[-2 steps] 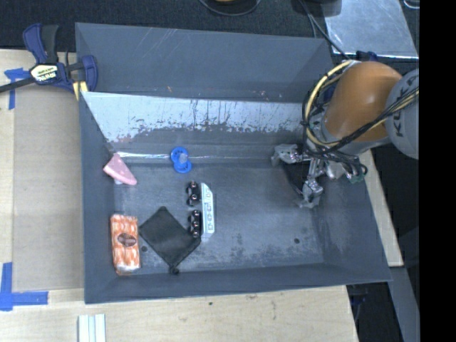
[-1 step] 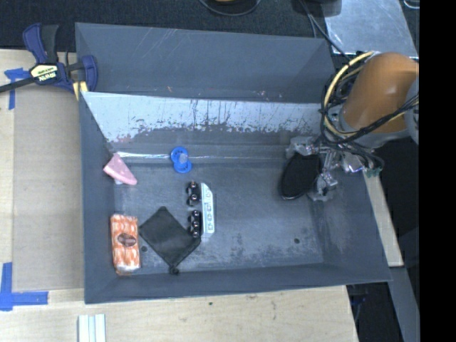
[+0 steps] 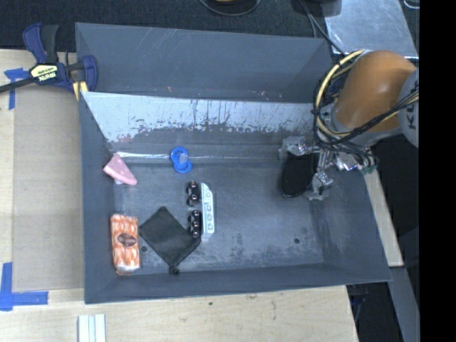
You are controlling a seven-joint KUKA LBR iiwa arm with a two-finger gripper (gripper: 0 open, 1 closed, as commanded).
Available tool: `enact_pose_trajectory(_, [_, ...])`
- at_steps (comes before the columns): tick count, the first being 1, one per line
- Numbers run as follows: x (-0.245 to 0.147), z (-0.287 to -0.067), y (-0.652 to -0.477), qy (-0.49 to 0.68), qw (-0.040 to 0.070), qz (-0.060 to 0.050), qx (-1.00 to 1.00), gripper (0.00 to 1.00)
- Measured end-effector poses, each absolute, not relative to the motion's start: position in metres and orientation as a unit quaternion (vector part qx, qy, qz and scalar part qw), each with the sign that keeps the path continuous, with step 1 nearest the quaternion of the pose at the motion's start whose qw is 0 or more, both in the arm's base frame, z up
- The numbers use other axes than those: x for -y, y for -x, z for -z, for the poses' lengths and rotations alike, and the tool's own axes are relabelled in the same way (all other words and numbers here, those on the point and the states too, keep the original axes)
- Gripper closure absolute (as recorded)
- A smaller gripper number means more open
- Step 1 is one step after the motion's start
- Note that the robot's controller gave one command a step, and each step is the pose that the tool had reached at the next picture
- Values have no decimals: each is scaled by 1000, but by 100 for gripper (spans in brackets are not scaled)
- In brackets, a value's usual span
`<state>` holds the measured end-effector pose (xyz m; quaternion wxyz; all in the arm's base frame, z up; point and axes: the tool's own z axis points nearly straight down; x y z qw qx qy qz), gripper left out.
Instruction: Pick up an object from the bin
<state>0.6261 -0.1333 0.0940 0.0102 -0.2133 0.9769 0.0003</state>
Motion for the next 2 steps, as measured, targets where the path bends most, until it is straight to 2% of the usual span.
enact_pose_trajectory(1, [116, -70, -624, 150, 12, -3, -989, 100])
enact_pose_trajectory(2, [116, -70, -624, 150, 12, -3, -989, 100])
